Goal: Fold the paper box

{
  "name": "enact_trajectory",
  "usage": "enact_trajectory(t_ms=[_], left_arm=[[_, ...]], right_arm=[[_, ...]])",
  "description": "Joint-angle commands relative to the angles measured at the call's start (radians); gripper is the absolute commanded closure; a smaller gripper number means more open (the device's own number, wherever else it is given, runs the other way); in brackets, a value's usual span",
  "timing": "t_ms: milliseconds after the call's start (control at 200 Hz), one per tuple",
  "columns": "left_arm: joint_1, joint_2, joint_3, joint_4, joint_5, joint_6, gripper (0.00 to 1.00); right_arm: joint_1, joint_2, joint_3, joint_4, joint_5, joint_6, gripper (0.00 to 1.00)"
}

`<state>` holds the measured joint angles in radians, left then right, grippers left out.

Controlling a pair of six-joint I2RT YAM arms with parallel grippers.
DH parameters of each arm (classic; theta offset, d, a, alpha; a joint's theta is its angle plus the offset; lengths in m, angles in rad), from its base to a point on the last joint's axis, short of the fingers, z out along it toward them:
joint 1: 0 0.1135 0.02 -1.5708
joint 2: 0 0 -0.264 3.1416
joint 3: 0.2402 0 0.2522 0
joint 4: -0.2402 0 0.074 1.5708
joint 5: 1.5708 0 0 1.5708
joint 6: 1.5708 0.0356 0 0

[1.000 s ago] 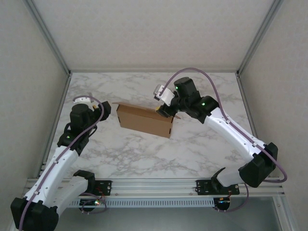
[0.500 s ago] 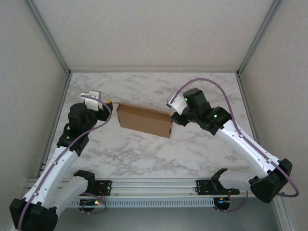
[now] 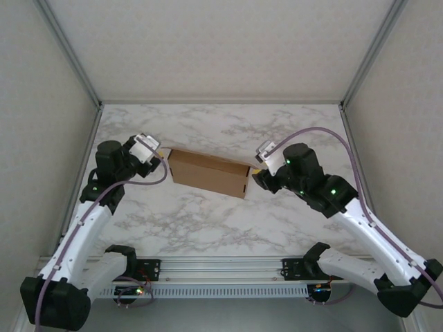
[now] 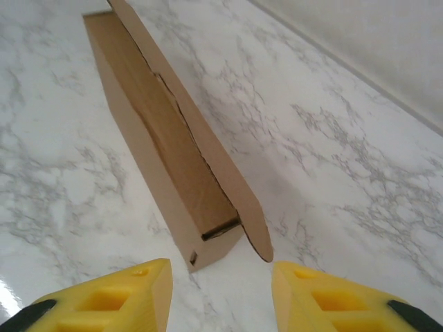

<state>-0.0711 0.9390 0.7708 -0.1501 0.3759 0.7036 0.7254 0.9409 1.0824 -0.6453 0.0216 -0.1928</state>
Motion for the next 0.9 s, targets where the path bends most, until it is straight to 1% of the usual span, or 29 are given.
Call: enact_trajectory(t_ms=[0, 50, 130, 381, 516, 601, 791, 891], left_arm=[[0.028, 0.063, 0.018, -0.031, 0.159, 0.221, 0.35], [0.03, 0.101, 0.032, -0.05, 0.181, 0.254, 0.36], [0.04, 0.133, 0.033, -0.028, 0.208, 0.271, 0.36], [0.06, 0.172, 0.024, 0.035, 0.194, 0.295, 0.39], [0.066, 0.191, 0.015, 0.058, 0.18, 0.308, 0.4], [0.065, 0.218, 0.013, 0.097, 0.177, 0.294, 0.4], [0.063, 0.282, 0.048, 0.11, 0.229, 0.283, 0.46], [0.064, 0.295, 0.058, 0.1, 0.232, 0.295, 0.51]], right_arm=[[0.011, -0.034, -0.025, 0.022, -0.053, 0.039, 0.57], [0.012, -0.04, -0.031, 0.015, -0.052, 0.035, 0.57], [0.014, -0.058, -0.041, 0.002, -0.047, 0.023, 0.57], [0.017, -0.143, -0.09, -0.009, -0.021, 0.0, 0.57], [0.016, -0.151, -0.106, -0.006, -0.015, -0.004, 0.58], [0.017, -0.147, -0.114, 0.003, -0.018, -0.004, 0.58], [0.017, -0.123, -0.128, 0.015, -0.022, -0.004, 0.61], [0.017, -0.107, -0.118, 0.009, -0.014, -0.004, 0.62]])
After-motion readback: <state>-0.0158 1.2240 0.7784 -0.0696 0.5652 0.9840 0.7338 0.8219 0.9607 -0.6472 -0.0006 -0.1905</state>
